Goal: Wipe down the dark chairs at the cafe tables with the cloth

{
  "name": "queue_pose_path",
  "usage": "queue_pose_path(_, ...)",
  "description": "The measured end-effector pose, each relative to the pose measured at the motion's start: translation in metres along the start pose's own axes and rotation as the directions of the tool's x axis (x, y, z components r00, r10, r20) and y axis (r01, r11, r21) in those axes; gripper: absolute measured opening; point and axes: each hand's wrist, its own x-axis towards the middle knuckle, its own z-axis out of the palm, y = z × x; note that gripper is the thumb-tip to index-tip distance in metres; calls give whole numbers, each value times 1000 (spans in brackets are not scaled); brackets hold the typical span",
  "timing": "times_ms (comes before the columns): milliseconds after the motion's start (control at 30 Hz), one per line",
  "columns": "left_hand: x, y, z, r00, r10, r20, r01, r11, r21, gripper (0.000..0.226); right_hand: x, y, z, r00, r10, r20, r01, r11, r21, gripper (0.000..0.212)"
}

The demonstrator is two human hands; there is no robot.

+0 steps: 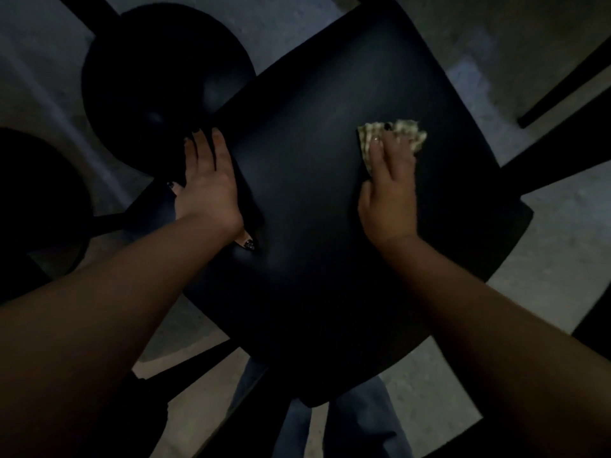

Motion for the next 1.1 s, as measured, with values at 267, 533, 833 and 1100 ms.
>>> queue_pose_path(267,0,2,-2,1000,3,21,-3,1000,16,150,-26,-5,-12,971,-234,52,226,966,129,50)
queue_pose_path(533,0,-1,-2,999,22,-24,-21,998,53,147,9,8,10,910,374,-179,-365,927,83,58)
queue_pose_path(833,-4,-7,-7,998,61,-4,-61,994,90,163,5,-58,12,994,-95,50,75,945,317,57)
queue_pose_path(1100,-3,-11,-3,996,85,-20,-83,994,67,157,48,-43,32,987,121,-109,-111,990,86,49)
